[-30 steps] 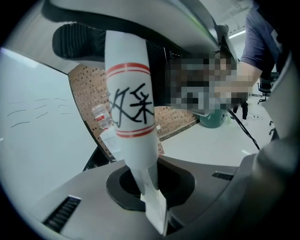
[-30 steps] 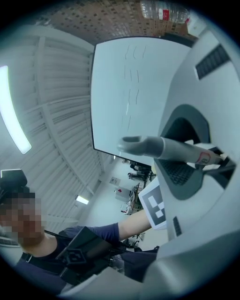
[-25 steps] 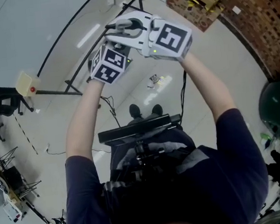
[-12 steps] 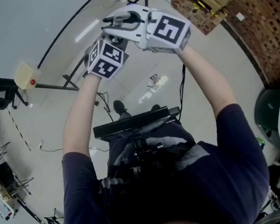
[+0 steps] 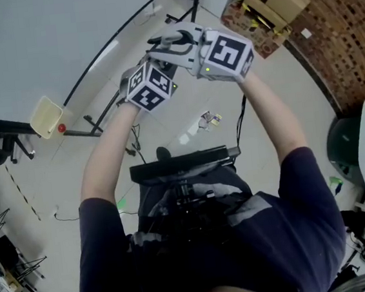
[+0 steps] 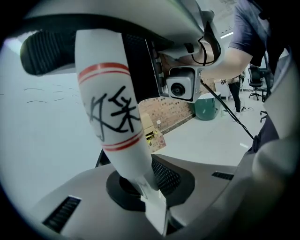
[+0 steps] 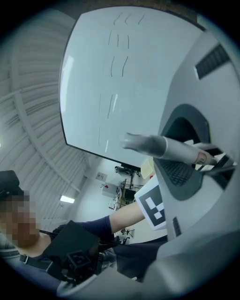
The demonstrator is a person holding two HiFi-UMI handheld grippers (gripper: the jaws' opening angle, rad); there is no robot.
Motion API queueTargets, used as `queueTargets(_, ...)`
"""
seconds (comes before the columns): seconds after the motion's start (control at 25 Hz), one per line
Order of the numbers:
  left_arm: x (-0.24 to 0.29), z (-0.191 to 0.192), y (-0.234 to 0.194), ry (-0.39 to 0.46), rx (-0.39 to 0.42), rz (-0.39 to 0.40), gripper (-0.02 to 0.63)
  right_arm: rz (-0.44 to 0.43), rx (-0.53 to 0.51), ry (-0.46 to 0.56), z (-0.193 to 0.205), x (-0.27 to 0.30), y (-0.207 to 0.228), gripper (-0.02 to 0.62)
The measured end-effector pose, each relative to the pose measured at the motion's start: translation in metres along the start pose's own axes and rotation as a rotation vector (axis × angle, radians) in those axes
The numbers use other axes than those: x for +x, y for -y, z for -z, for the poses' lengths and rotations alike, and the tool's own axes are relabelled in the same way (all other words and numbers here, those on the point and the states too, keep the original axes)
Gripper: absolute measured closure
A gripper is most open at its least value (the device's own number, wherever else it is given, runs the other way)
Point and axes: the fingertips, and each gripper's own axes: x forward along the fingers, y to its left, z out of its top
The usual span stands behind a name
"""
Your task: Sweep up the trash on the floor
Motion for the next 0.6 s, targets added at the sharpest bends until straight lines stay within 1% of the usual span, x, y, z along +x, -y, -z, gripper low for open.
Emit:
queueTargets(0.12, -0.004, 0.011, -0.016, 0.019, -0.006, 0.008, 0.586, 0.009, -0.003, -0.022, 0.000, 0.021, 0.008, 0.495)
queueTargets(0.24, -0.009, 0.026, -0.028, 0.034, -0.031, 0.011, 0.586, 0.005, 0.000, -0.054, 0.003, 0.043, 0.012, 0.495)
queueTargets(0.44, -0.018, 0.057, -0.048, 0.037, -0.084, 0.001, 0.588, -0.032, 0.006, -0.088, 0.010, 0.084, 0.014, 0.495)
queueTargets(0.6, -0.016, 0.076, -0.060, 0.028, -0.123, -0.007, 0.588, -0.073, 0.000, -0.119, 0.020, 0.104, 0.018, 0.495)
